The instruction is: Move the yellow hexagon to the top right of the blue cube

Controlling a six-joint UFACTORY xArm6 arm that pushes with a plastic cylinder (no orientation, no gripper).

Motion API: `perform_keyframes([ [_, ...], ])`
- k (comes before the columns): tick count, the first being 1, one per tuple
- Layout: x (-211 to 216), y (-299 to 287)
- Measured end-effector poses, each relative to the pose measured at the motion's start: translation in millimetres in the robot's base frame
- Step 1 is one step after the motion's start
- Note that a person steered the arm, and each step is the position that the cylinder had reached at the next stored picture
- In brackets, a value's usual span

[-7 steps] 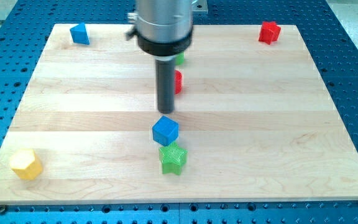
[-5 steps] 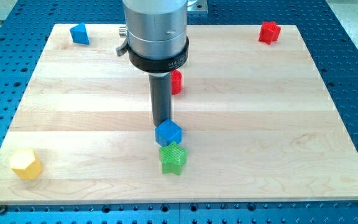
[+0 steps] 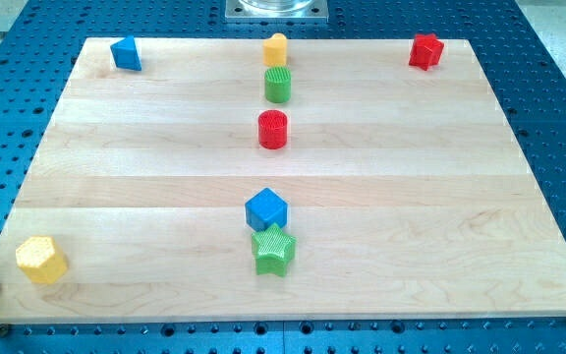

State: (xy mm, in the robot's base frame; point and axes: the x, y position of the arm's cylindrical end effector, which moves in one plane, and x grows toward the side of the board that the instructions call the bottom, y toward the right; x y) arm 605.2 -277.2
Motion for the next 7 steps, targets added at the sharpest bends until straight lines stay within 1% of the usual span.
perform_keyframes([
  [1,-24,36],
  [2,-66,61],
  [3,-97,100],
  [4,-121,101],
  [5,-133,112],
  [6,-134,157],
  [7,-159,141],
])
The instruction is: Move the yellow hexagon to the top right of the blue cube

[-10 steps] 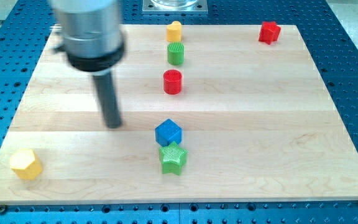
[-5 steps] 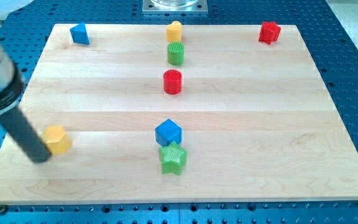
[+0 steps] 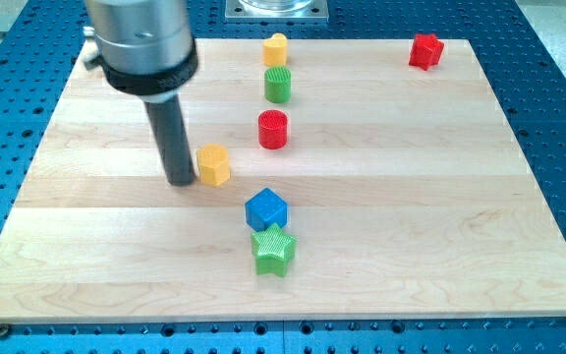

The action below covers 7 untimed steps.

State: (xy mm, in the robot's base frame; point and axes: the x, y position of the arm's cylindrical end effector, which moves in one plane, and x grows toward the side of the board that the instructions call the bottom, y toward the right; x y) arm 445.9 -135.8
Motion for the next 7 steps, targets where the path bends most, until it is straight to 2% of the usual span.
perform_keyframes([
  [1,-14,-6],
  [3,2,84],
  [4,7,66],
  [5,39,61],
  [7,51,93],
])
